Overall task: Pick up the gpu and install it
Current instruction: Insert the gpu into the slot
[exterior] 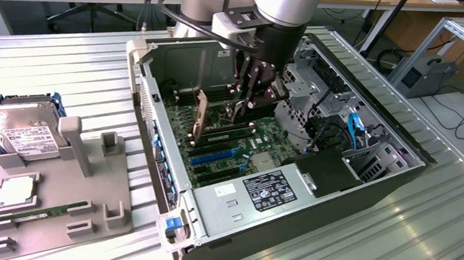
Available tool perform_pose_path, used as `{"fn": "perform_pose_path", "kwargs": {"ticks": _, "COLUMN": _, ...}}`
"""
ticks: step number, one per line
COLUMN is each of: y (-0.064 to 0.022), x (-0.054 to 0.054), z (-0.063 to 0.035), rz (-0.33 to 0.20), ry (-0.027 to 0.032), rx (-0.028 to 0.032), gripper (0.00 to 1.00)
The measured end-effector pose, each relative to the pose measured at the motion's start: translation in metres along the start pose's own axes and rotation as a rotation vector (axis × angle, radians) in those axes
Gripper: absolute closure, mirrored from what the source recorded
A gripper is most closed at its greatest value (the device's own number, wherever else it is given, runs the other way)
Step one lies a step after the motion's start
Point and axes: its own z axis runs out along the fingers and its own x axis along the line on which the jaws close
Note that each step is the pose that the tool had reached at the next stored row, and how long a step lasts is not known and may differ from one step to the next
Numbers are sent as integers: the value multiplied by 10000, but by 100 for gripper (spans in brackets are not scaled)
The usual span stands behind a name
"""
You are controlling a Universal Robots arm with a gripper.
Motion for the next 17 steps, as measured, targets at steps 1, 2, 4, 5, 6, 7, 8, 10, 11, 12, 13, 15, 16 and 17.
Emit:
{"fn": "perform_pose_path", "kwargs": {"ticks": 1, "y": 0, "x": 0, "z": 1, "rz": 83, "ry": -2, "rx": 2, "gripper": 74}}
{"fn": "perform_pose_path", "kwargs": {"ticks": 2, "y": 0, "x": 0, "z": 2, "rz": 181, "ry": -5, "rx": 5, "gripper": 74}}
{"fn": "perform_pose_path", "kwargs": {"ticks": 4, "y": 0, "x": 0, "z": 6, "rz": 499, "ry": -14, "rx": 13, "gripper": 74}}
{"fn": "perform_pose_path", "kwargs": {"ticks": 5, "y": -1, "x": 0, "z": 8, "rz": 663, "ry": -20, "rx": 17, "gripper": 74}}
{"fn": "perform_pose_path", "kwargs": {"ticks": 6, "y": -1, "x": 0, "z": 10, "rz": 808, "ry": -24, "rx": 20, "gripper": 74}}
{"fn": "perform_pose_path", "kwargs": {"ticks": 7, "y": -1, "x": 1, "z": 12, "rz": 958, "ry": -29, "rx": 24, "gripper": 74}}
{"fn": "perform_pose_path", "kwargs": {"ticks": 8, "y": -1, "x": 1, "z": 14, "rz": 1122, "ry": -33, "rx": 28, "gripper": 74}}
{"fn": "perform_pose_path", "kwargs": {"ticks": 10, "y": 0, "x": 2, "z": 17, "rz": 1368, "ry": -42, "rx": 35, "gripper": 74}}
{"fn": "perform_pose_path", "kwargs": {"ticks": 11, "y": 1, "x": 7, "z": 18, "rz": 1369, "ry": -44, "rx": 36, "gripper": 74}}
{"fn": "perform_pose_path", "kwargs": {"ticks": 12, "y": 3, "x": 14, "z": 17, "rz": 1369, "ry": -42, "rx": 35, "gripper": 74}}
{"fn": "perform_pose_path", "kwargs": {"ticks": 13, "y": 4, "x": 20, "z": 17, "rz": 1368, "ry": -42, "rx": 35, "gripper": 74}}
{"fn": "perform_pose_path", "kwargs": {"ticks": 15, "y": 6, "x": 33, "z": 17, "rz": 1368, "ry": -42, "rx": 35, "gripper": 74}}
{"fn": "perform_pose_path", "kwargs": {"ticks": 16, "y": 7, "x": 40, "z": 17, "rz": 1368, "ry": -42, "rx": 35, "gripper": 74}}
{"fn": "perform_pose_path", "kwargs": {"ticks": 17, "y": 9, "x": 48, "z": 16, "rz": 1368, "ry": -41, "rx": 35, "gripper": 74}}
